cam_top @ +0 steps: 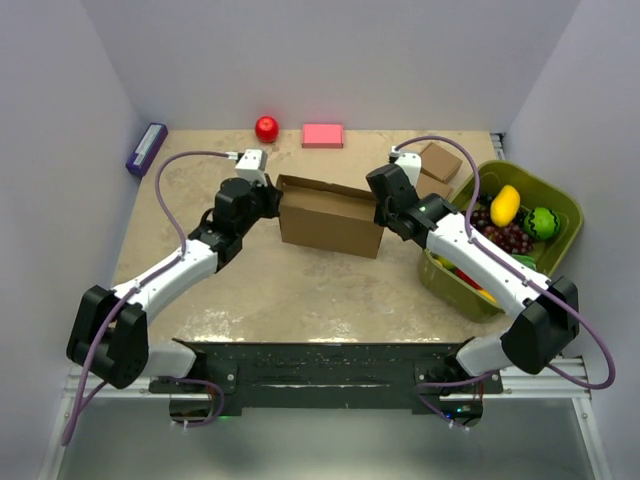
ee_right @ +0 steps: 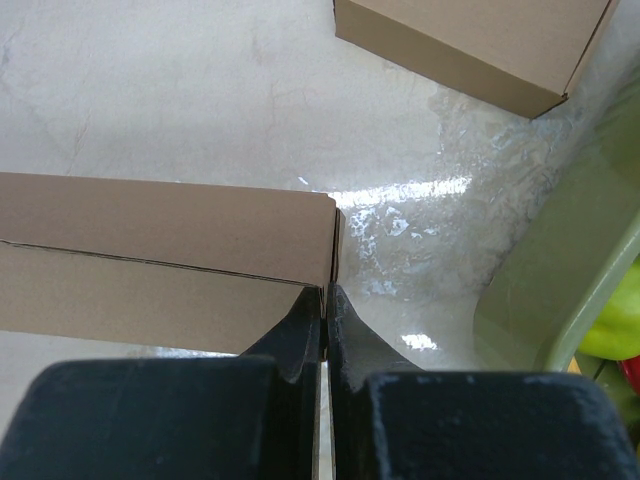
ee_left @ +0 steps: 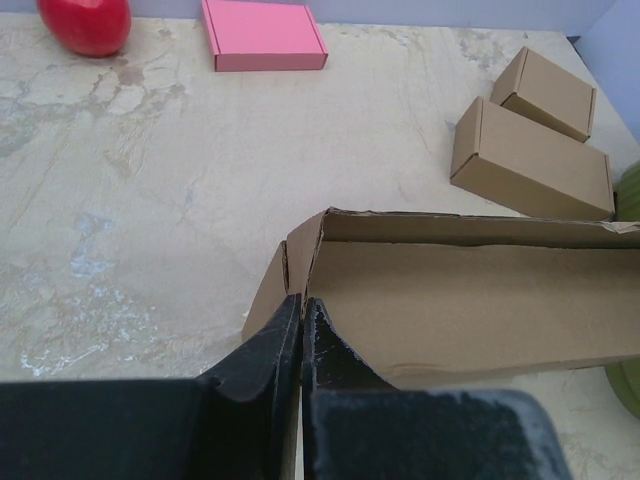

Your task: Fold the paper box

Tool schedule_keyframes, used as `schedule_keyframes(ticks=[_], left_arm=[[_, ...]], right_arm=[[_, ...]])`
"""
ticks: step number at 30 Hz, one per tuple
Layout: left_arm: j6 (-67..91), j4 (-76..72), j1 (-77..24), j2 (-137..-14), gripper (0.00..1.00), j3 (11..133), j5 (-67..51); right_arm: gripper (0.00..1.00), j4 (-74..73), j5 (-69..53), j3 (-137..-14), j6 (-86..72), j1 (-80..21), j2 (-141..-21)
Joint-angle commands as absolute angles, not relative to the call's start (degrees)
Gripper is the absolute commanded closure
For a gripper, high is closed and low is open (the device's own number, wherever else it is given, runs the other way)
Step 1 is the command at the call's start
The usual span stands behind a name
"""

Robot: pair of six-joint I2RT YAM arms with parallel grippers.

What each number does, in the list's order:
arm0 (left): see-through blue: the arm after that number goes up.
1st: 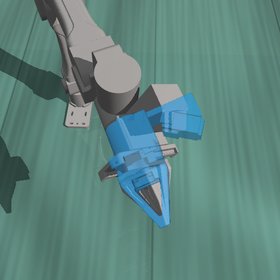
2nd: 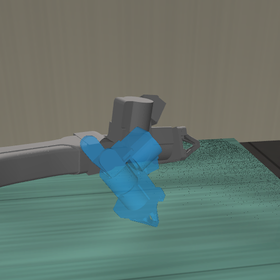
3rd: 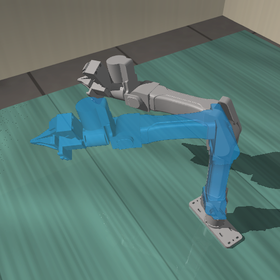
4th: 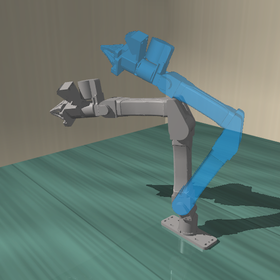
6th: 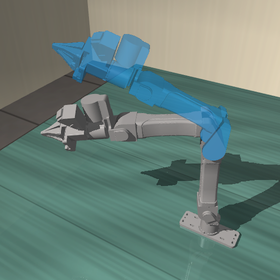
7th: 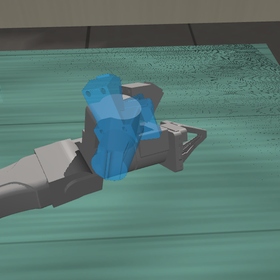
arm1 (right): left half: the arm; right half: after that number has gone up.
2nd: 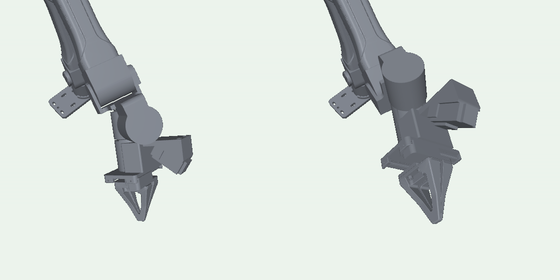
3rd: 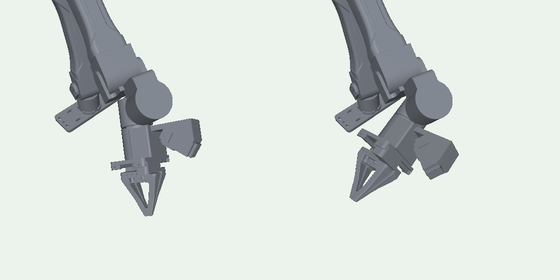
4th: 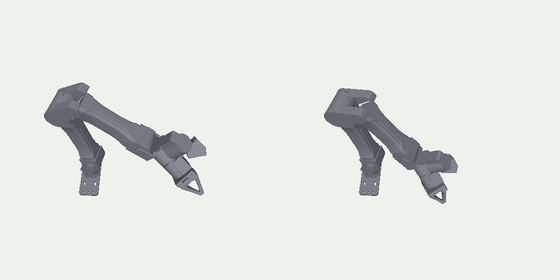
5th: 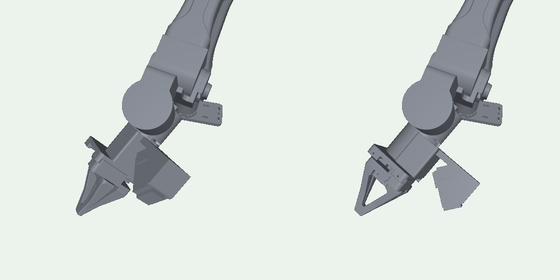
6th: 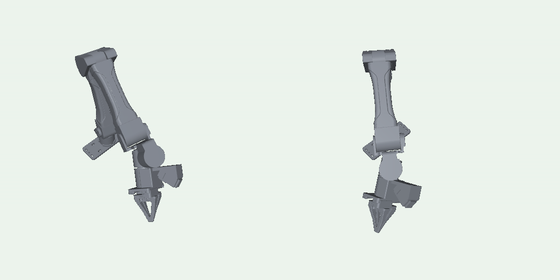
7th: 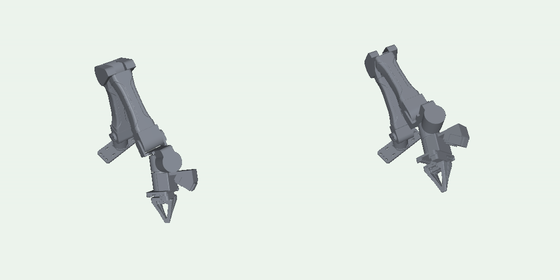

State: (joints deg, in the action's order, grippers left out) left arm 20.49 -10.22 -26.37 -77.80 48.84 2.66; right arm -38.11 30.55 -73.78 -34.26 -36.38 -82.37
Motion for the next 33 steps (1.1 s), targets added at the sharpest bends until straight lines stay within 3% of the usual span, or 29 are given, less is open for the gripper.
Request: schedule_keyframes(ticks=[1, 18, 20, 24, 33], left_arm=[[22.24, 7.47, -29.88, -82.79, 1.00, 42.72, -0.18], [20.57, 13.88, -30.15, -81.30, 0.99, 48.07, 7.38], [20.04, 14.50, -30.15, -81.04, 0.94, 49.22, 7.30], [19.69, 14.15, -30.23, -79.28, 0.73, 50.36, 5.98], [17.76, 14.41, -30.15, -76.38, 0.50, 54.66, 4.92]], right_arm=[[1.00, -42.98, 26.72, -71.28, -35.77, -37.35, -83.93], [1.00, -43.59, 27.33, -71.54, -35.68, -37.44, -82.88], [1.00, -43.77, 27.42, -71.54, -35.68, -37.53, -82.71], [1.00, -43.94, 27.60, -71.63, -35.68, -37.44, -82.79], [1.00, -44.21, 27.60, -71.81, -35.77, -37.53, -82.79]])
